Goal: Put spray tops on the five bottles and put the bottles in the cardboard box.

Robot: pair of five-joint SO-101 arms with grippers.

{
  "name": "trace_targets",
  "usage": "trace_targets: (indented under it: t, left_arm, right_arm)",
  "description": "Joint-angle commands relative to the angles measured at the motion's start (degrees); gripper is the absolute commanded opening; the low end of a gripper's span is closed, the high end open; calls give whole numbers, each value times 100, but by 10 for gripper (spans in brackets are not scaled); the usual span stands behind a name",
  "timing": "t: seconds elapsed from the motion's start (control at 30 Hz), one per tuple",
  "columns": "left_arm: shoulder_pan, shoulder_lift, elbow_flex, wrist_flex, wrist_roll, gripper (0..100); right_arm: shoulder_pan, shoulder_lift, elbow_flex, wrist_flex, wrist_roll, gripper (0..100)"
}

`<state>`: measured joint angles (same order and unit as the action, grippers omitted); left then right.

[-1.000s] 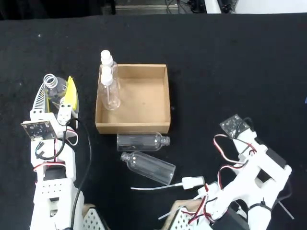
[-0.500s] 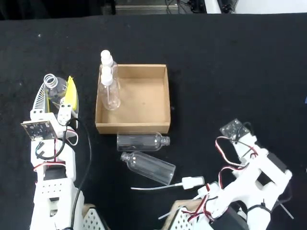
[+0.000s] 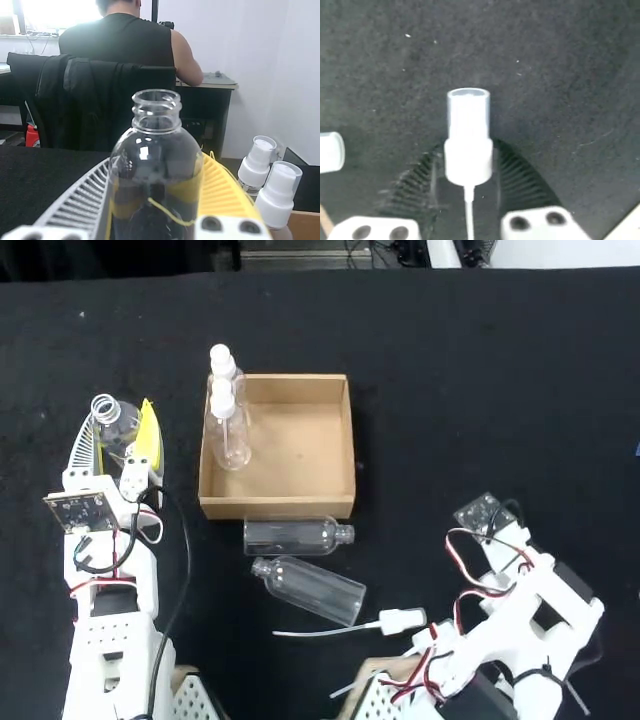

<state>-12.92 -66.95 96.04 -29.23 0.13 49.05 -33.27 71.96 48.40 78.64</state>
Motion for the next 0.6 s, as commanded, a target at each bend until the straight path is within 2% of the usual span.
trace_targets:
  t: [0.0, 0.1, 0.23, 0.4, 0.57]
  left_arm:
    - [84, -105, 119, -237, 62, 58]
    - [84, -105, 119, -466, 62, 58]
    - [84, -97, 119, -466, 62, 58]
    - [84, -97, 119, -466, 62, 58]
    - [84, -97, 119, -475, 62, 58]
  right_arm:
    - [-26, -207, -523, 158, 18, 11]
    - [-79, -207, -1473, 1046, -598, 11]
    - [-598, -207, -3160, 2549, -2119, 11]
    - [-1829, -207, -5279, 4141, -4246, 11]
    - [-3358, -207, -7064, 4879, -5996, 11]
